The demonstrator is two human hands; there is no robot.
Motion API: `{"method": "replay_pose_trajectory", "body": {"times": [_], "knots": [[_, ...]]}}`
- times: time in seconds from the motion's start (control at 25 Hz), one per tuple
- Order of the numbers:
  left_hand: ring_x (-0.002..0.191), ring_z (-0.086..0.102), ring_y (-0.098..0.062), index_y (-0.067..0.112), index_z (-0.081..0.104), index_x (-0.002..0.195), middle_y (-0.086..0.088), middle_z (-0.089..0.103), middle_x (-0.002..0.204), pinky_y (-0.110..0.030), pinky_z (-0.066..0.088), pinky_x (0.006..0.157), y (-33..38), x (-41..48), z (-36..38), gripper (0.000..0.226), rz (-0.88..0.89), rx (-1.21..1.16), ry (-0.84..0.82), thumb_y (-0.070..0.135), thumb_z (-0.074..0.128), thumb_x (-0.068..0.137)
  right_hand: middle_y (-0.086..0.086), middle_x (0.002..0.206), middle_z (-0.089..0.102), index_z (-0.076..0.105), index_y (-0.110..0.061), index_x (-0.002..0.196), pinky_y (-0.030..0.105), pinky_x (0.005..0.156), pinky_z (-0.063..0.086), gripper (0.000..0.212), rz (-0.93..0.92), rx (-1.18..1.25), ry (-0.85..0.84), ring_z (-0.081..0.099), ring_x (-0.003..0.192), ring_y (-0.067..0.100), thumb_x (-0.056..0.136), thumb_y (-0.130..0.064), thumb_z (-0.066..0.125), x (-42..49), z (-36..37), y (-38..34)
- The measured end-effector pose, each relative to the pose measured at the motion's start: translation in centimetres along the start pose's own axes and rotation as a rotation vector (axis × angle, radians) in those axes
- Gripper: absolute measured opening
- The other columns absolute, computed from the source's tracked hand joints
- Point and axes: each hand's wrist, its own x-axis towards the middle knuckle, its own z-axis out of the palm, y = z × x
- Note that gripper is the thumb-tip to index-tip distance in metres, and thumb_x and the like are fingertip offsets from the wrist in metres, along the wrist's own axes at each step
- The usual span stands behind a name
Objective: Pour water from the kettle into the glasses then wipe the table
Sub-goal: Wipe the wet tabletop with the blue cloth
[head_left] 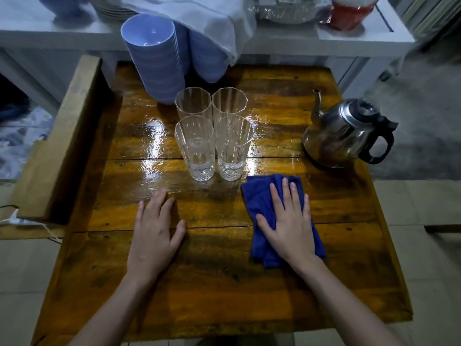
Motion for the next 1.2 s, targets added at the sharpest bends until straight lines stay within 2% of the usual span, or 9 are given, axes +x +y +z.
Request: {"method": "replay_pose_trajectory", "body": {"times": [0.36, 0.8, 1.04, 1.2], "knots": [[0.147, 0.023, -0.021, 0.01, 0.045, 0.14, -0.009, 0.033, 0.155, -0.047, 0.012, 0.121, 0.0, 0.0, -0.1, 0.062, -0.004, -0.009, 0.006, 0.051, 0.036, 0.093, 0.005, 0.166, 0.004, 0.011, -0.024, 0.157, 0.05, 0.123, 0.005, 0.068, -0.01, 0.011, 0.005, -0.001, 0.153, 0.02, 0.097, -0.055, 0.023, 7.3, 0.0, 1.0], [0.148, 0.02, -0.019, 0.012, 0.043, 0.141, -0.007, 0.03, 0.156, -0.046, 0.011, 0.121, 0.0, 0.2, -0.2, 0.061, -0.017, 0.007, -0.018, 0.05, 0.037, 0.094, 0.009, 0.166, -0.003, 0.008, -0.026, 0.157, 0.052, 0.122, 0.001, 0.077, -0.015, -0.018, -0.005, -0.005, 0.152, 0.025, 0.094, -0.067, 0.021, 13.9, -0.1, 0.1], [0.148, 0.02, -0.018, 0.013, 0.043, 0.141, -0.006, 0.029, 0.157, -0.046, 0.012, 0.121, 0.0, 0.2, -0.2, 0.06, -0.019, 0.015, -0.016, 0.05, 0.037, 0.094, 0.012, 0.165, 0.002, 0.012, -0.026, 0.157, 0.051, 0.123, 0.003, 0.071, -0.055, 0.021, 0.001, -0.002, 0.152, 0.026, 0.096, -0.061, 0.021, 13.1, -0.4, 0.3], [0.148, 0.021, -0.019, 0.014, 0.043, 0.14, -0.006, 0.03, 0.156, -0.046, 0.012, 0.122, -0.1, 0.2, -0.1, 0.06, -0.014, 0.021, -0.009, 0.051, 0.036, 0.094, 0.009, 0.166, 0.004, 0.014, -0.026, 0.157, 0.049, 0.123, 0.003, 0.069, -0.056, 0.034, 0.002, 0.0, 0.153, 0.023, 0.096, -0.059, 0.02, 8.9, -0.4, 0.6]]}}
